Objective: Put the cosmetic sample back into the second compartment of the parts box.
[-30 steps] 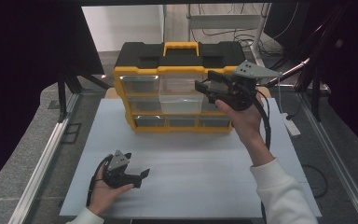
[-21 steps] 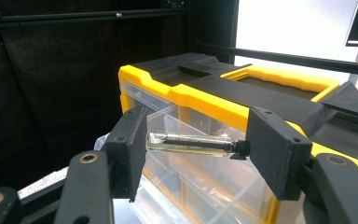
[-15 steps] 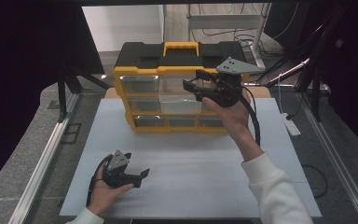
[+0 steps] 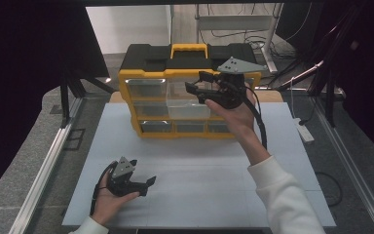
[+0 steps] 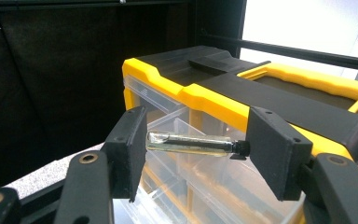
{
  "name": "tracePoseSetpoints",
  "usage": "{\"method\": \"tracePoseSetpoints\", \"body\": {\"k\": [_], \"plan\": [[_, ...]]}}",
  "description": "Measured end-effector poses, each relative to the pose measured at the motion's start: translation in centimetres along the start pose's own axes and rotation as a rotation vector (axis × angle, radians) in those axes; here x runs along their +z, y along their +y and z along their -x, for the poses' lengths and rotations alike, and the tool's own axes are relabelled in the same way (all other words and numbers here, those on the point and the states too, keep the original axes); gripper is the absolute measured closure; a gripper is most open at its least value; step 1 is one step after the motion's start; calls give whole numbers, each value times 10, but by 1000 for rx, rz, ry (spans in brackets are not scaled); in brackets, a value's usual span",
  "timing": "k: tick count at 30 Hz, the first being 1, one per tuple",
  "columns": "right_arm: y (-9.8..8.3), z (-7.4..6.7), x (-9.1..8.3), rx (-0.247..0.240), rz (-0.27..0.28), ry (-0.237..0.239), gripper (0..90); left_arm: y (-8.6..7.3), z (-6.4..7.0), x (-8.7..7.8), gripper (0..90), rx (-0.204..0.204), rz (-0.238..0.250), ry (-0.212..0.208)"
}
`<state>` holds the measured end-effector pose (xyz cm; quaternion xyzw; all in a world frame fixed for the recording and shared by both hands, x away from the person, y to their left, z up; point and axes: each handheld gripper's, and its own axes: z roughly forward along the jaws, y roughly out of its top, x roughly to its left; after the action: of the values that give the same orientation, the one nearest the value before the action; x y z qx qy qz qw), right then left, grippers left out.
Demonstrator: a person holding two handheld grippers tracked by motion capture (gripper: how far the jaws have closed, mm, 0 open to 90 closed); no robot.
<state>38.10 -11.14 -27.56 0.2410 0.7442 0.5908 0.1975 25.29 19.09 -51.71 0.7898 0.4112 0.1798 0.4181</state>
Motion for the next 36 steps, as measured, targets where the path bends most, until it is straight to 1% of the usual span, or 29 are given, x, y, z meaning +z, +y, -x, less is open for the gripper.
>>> {"method": "tracePoseSetpoints", "body": {"k": [1,2,3,4,5,6,8,9,11,12,18,22,23,25,30,36], "plan": [[0,0,1,-1,-2,2,401,0,0,0,64,1,0,1],[1,0,2,-2,-16,3,399,0,0,0,64,0,-1,1],[0,0,4,6,-19,1,392,0,0,0,64,1,-1,0],[0,0,5,1,-38,-4,358,0,0,0,64,2,-1,-1],[0,0,7,-3,-35,-11,297,0,0,0,64,2,0,-1],[-1,1,7,-5,-49,-20,238,0,0,0,64,-1,2,-2],[-1,1,6,-1,-56,-18,197,0,-1,0,64,1,2,1],[-1,2,4,-2,-56,-26,176,0,-1,0,64,2,1,0],[-2,3,0,-5,-54,-20,172,0,0,0,64,2,-1,-1],[-2,3,-1,-4,-47,-25,172,0,0,0,64,2,-1,0],[-6,8,-14,11,-35,-21,169,1,0,1,64,-4,3,-1],[-8,11,-29,7,-25,-16,170,1,0,1,63,-5,0,-4],[-8,11,-29,7,-25,-16,170,1,0,1,63,-5,0,-4],[-10,12,-37,3,-23,-13,170,1,0,0,63,-5,1,-1],[-18,15,-51,7,-16,-15,174,0,2,1,63,-3,-4,3],[-35,19,-67,22,-19,-14,178,0,3,0,62,-4,-2,4]]}}
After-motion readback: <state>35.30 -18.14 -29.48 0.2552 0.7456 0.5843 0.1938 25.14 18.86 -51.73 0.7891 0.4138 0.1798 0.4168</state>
